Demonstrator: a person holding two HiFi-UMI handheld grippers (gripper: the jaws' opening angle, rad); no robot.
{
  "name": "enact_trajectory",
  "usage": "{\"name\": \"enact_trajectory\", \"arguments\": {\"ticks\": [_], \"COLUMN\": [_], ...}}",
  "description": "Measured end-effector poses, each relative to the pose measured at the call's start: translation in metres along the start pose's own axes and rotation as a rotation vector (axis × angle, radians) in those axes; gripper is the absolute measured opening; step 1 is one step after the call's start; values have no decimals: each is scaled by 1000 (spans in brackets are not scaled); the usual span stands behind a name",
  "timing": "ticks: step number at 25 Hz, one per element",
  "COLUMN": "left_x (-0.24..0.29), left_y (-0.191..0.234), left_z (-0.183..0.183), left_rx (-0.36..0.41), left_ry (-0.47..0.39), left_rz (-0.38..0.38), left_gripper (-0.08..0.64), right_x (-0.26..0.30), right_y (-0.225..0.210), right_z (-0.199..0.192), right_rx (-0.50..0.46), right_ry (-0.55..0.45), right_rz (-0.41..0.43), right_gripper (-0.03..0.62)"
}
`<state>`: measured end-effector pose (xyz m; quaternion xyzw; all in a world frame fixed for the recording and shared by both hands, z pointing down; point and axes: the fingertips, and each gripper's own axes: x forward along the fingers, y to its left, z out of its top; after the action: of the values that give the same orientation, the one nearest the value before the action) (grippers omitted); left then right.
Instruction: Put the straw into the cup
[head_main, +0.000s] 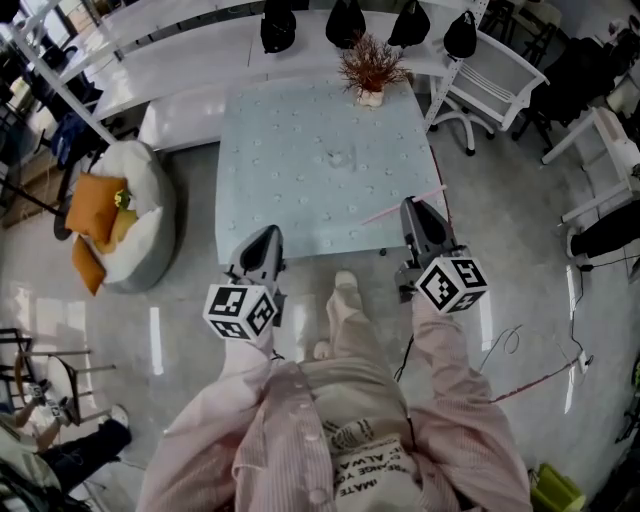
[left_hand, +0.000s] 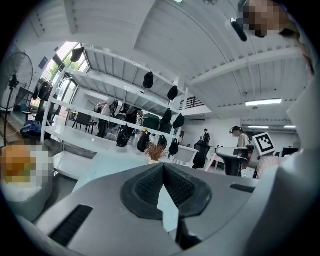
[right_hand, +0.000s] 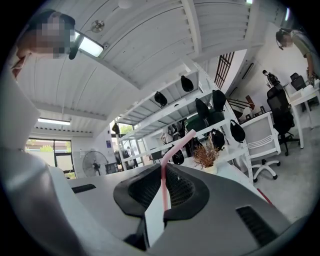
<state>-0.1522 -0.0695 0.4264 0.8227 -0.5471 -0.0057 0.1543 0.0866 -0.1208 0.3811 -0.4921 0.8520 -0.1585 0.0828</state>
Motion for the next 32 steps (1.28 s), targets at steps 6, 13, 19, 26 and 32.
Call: {"name": "enact_trajectory", "arguments": {"ticks": [6, 13, 19, 26, 32], "left_x": [53, 107, 150, 196, 226], "left_y": [22, 43, 62, 82, 94], "left_z": [5, 14, 18, 17, 13], "left_rx": [0, -33, -68, -104, -128], "left_ry": [9, 21, 39, 43, 54], "left_rz": [24, 56, 99, 143, 164], "left_gripper": [-2, 0, 0, -2, 0], "right_x": [56, 117, 170, 224, 263], "right_y": [-29, -59, -82, -109, -124], "right_z": [8, 21, 26, 18, 9], "right_rx": [-1, 7, 16, 26, 36], "right_ry": [12, 34, 64, 111, 147], "right_rz": [17, 35, 69, 116, 143], "right_gripper": [23, 23, 23, 23, 23]}}
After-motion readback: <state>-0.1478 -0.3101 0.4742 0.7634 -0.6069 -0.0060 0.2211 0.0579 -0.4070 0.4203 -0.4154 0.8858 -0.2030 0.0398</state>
